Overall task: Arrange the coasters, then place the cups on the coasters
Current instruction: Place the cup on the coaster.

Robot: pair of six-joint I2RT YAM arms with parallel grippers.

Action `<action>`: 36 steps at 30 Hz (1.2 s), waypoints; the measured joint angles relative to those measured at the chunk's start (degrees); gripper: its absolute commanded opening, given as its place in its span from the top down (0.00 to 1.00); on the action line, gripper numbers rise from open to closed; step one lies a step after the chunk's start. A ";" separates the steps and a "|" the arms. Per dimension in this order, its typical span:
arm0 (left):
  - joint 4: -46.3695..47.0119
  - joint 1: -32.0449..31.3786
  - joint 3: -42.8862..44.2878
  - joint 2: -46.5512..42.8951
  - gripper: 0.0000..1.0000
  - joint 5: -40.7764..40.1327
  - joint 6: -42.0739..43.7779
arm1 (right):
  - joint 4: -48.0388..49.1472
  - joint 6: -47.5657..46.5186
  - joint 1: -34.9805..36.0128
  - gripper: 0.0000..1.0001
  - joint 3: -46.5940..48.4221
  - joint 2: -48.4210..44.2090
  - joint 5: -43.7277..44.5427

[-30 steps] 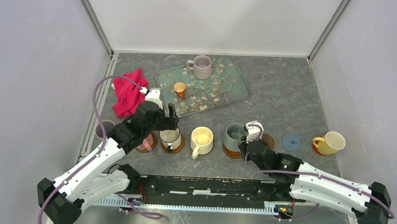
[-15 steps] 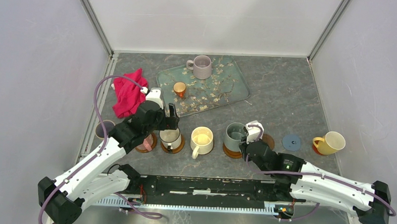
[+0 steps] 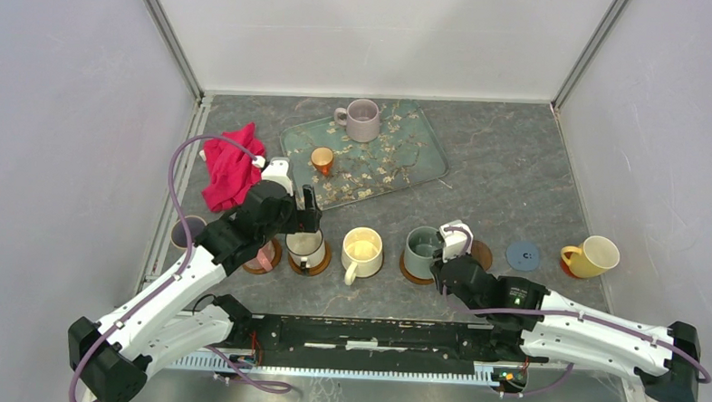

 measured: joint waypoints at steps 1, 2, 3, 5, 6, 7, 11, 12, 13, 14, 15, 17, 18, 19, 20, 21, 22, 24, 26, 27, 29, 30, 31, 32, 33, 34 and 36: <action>0.09 0.00 0.00 0.07 0.00 0.00 0.00 | 0.11 0.04 0.04 1.00 -0.02 0.00 0.00; 0.22 0.00 0.00 0.11 0.00 0.00 0.00 | 0.39 0.15 0.11 1.00 -0.13 0.02 0.00; 0.35 0.00 0.00 0.15 0.00 0.00 0.00 | 0.70 0.20 0.22 1.00 -0.35 0.04 -0.02; 0.57 0.00 0.00 0.20 0.00 0.00 0.00 | 1.62 0.35 0.33 1.00 -1.03 0.13 -0.07; 0.66 0.00 0.00 0.20 0.00 0.00 0.00 | 2.32 0.42 0.37 1.00 -1.57 0.28 -0.04; 0.70 0.00 0.00 0.20 0.00 0.00 0.00 | 2.89 0.46 0.46 1.00 -1.92 0.37 0.00; 0.76 0.00 0.00 0.20 0.00 0.00 0.00 | 5.70 0.63 0.70 1.00 -2.93 1.01 0.11; 0.76 0.00 0.00 0.20 0.00 -0.02 0.00 | 6.47 0.63 0.72 1.00 -3.23 1.22 0.22; 0.76 0.00 -0.02 0.20 0.00 -0.02 0.00 | 7.10 0.66 0.79 1.00 -3.54 1.33 0.24; 0.76 0.00 -0.02 0.20 0.00 -0.02 0.00 | 7.80 0.66 0.87 1.00 -3.87 1.42 0.37; 0.76 0.00 -0.02 0.20 0.00 -0.02 0.00 | 8.26 0.66 0.96 1.00 -4.13 1.49 0.42; 0.76 0.00 -0.02 0.20 0.00 -0.02 0.00 | 9.18 0.85 1.05 1.00 -4.50 1.73 0.46; 0.76 0.00 -0.02 0.20 0.00 -0.02 0.00 | 9.46 0.92 1.07 1.00 -4.57 1.88 0.61; 0.79 0.00 -0.02 0.20 0.00 -0.02 0.00 | 9.60 1.01 1.07 1.00 -4.59 1.92 0.74; 0.79 0.00 -0.02 0.20 0.00 -0.02 0.00 | 9.62 1.05 1.11 1.00 -4.61 1.90 0.87; 0.79 0.00 -0.02 0.20 0.00 -0.02 0.00 | 9.62 1.05 1.11 1.00 -4.61 1.90 1.01; 0.79 0.00 -0.02 0.20 0.00 -0.02 0.00 | 9.60 1.07 1.20 1.00 -4.61 1.88 1.09; 0.81 0.00 -0.02 0.20 0.00 -0.02 0.00 | 9.25 1.07 1.31 0.98 -4.61 1.64 1.36; 0.87 0.00 -0.09 0.20 0.00 0.00 0.00 | 9.09 1.07 1.31 0.92 -4.66 1.51 1.44; 0.96 0.00 -0.13 0.20 0.00 0.00 0.00 | 9.07 1.07 1.33 0.89 -4.66 1.53 1.46; 1.01 0.00 -0.15 0.22 0.00 0.00 0.00 | 9.09 1.07 1.33 0.82 -4.66 1.68 1.46; 1.07 0.00 -0.15 0.22 0.00 0.00 0.00 | 9.20 1.09 1.33 0.81 -4.66 1.92 1.46; 1.18 0.00 -0.15 0.22 0.00 0.00 0.00 | 9.29 1.09 1.33 0.80 -4.66 2.12 1.46; 1.20 0.00 -0.15 0.22 0.00 0.00 0.00 | 9.33 1.09 1.33 0.78 -4.66 2.34 1.46; 1.20 0.00 -0.15 0.22 0.00 0.00 0.00 | 9.38 1.09 1.33 0.76 -4.66 2.47 1.46; 1.20 0.00 -0.15 0.22 0.00 0.00 0.00 | 9.44 1.09 1.33 0.73 -4.66 2.56 1.49; 1.20 0.00 -0.15 0.22 0.00 0.00 0.00 | 9.44 1.09 1.33 0.68 -4.66 2.58 1.49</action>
